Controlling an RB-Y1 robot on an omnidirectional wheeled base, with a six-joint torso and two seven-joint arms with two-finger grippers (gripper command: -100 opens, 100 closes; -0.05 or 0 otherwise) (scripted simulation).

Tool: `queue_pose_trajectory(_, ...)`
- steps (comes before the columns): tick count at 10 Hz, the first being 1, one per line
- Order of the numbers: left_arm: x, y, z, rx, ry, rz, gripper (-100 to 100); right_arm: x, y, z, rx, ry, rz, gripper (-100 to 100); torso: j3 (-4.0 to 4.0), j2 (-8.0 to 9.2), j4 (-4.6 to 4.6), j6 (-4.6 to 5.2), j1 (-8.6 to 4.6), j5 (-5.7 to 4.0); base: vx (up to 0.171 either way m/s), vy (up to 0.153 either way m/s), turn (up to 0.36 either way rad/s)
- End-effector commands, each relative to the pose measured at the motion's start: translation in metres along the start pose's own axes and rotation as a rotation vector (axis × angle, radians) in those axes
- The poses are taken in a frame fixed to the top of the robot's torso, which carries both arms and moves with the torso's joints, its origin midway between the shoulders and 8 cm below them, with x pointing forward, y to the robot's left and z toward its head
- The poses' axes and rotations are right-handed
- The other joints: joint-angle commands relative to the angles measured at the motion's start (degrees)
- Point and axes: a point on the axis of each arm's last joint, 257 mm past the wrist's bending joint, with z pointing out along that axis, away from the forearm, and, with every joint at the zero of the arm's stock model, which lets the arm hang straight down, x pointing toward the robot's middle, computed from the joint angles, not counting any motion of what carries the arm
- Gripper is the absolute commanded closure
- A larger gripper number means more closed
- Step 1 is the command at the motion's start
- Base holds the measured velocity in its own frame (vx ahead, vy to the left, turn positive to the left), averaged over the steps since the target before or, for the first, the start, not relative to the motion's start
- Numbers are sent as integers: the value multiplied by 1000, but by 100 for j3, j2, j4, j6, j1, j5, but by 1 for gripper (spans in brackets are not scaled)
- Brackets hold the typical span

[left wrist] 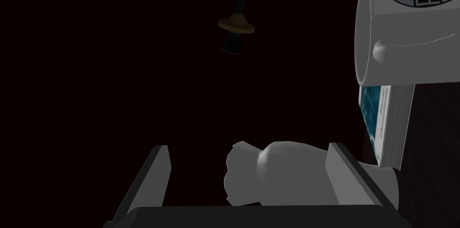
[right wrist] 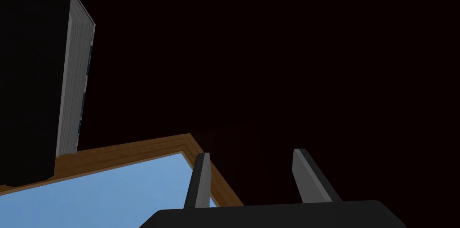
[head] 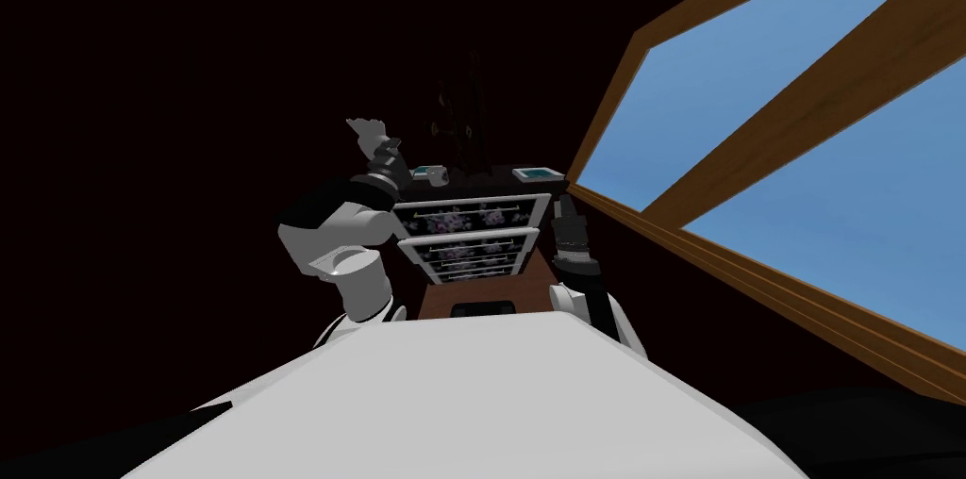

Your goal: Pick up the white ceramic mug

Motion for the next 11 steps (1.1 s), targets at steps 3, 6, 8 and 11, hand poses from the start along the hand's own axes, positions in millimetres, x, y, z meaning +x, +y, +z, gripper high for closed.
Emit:
queue_pose_trajectory(3, 4, 3, 5, -53, 9, -38, -100, 0, 0, 0, 0, 0, 0, 0, 0, 1, 0, 1, 0, 0, 18, -5, 66)
queue_pose_trajectory(6, 7, 10, 7, -103, 18, -65, -100, 0, 0, 0, 0, 0, 0, 0, 0, 1, -1, 2, -1, 0, 19, -7, 36)
queue_pose_trajectory(8, 7, 19, 6, -139, 18, -65, -100, 0, 0, 0, 0, 0, 0, 0, -3, -4, -2, 1, -1, 0, 19, -6, 33)
queue_pose_trajectory(11, 15, 19, 11, -187, 40, -119, -100, 0, 0, 0, 0, 0, 0, 0, -3, -4, -2, 2, -3, 0, 29, -12, 83)
